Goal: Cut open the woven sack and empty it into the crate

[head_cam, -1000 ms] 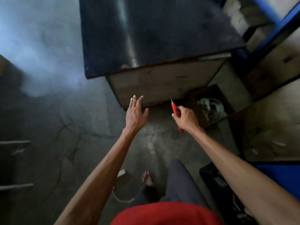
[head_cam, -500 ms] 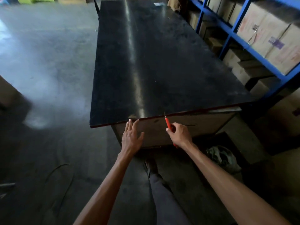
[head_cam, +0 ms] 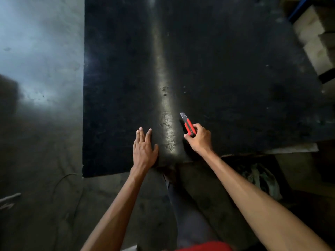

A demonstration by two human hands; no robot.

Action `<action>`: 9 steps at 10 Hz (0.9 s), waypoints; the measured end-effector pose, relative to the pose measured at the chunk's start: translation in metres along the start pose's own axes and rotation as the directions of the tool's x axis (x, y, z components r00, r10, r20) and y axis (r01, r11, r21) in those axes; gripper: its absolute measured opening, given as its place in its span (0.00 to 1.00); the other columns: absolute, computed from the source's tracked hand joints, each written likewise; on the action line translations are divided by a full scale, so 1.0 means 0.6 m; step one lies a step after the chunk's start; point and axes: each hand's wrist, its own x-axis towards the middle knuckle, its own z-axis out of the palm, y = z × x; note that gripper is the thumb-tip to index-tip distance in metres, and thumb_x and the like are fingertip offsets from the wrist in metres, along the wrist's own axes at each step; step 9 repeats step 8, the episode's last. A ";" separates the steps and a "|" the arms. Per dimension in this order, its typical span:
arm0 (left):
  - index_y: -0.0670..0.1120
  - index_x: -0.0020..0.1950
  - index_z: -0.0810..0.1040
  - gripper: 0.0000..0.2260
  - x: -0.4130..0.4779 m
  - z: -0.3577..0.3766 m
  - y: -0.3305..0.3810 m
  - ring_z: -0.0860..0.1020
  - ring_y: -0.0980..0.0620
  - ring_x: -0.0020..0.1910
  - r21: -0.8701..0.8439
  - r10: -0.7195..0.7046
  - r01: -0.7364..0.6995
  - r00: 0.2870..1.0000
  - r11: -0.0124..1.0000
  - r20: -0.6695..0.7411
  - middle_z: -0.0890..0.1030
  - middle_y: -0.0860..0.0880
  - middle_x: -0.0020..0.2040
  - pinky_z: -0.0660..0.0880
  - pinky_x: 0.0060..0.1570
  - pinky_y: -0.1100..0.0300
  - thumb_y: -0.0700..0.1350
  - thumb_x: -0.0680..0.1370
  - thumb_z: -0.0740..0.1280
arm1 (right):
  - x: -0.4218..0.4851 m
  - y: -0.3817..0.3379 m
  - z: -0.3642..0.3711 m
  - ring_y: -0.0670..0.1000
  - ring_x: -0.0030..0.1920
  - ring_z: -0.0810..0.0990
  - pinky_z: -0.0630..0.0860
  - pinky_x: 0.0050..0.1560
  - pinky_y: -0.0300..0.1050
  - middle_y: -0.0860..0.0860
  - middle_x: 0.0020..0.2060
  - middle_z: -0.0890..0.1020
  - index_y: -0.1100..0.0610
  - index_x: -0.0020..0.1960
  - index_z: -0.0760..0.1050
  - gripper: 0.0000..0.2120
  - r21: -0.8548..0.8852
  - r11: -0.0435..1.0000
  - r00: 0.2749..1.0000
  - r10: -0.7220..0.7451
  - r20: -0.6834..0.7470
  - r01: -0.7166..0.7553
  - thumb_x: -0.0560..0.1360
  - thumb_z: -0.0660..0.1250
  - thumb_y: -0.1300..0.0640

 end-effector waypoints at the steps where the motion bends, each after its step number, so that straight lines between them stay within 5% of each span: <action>1: 0.47 0.83 0.56 0.33 0.050 0.006 -0.008 0.47 0.41 0.83 0.058 -0.017 0.016 1.000 0.998 0.014 0.49 0.38 0.83 0.56 0.79 0.46 0.48 0.80 0.66 | 0.046 -0.010 0.013 0.57 0.44 0.82 0.77 0.46 0.47 0.55 0.44 0.83 0.59 0.51 0.80 0.13 -0.077 0.997 0.997 -0.023 -0.073 0.017 0.67 0.74 0.60; 2: 0.50 0.84 0.54 0.34 0.072 0.007 -0.012 0.45 0.42 0.83 0.106 -0.011 0.010 1.000 0.994 0.009 0.46 0.39 0.83 0.52 0.80 0.46 0.49 0.81 0.65 | 0.065 -0.018 0.020 0.55 0.45 0.80 0.74 0.44 0.43 0.56 0.48 0.79 0.60 0.55 0.79 0.13 -0.153 0.988 0.992 -0.037 -0.122 0.018 0.71 0.73 0.59; 5: 0.49 0.83 0.55 0.33 0.077 0.003 -0.010 0.45 0.42 0.83 0.108 -0.023 0.018 0.999 0.994 0.037 0.46 0.40 0.84 0.51 0.81 0.47 0.49 0.81 0.65 | 0.068 -0.018 0.041 0.58 0.56 0.75 0.76 0.48 0.55 0.53 0.55 0.75 0.54 0.59 0.79 0.17 -0.379 0.923 0.973 -0.017 -0.232 -0.074 0.71 0.71 0.52; 9: 0.48 0.83 0.56 0.32 -0.029 -0.055 0.011 0.46 0.42 0.83 0.083 0.072 -0.071 0.997 0.994 -0.015 0.48 0.39 0.83 0.53 0.80 0.48 0.48 0.81 0.65 | -0.067 -0.012 0.008 0.59 0.64 0.76 0.76 0.58 0.55 0.56 0.67 0.74 0.55 0.66 0.77 0.25 -0.337 0.927 0.959 -0.229 -0.165 0.163 0.71 0.71 0.52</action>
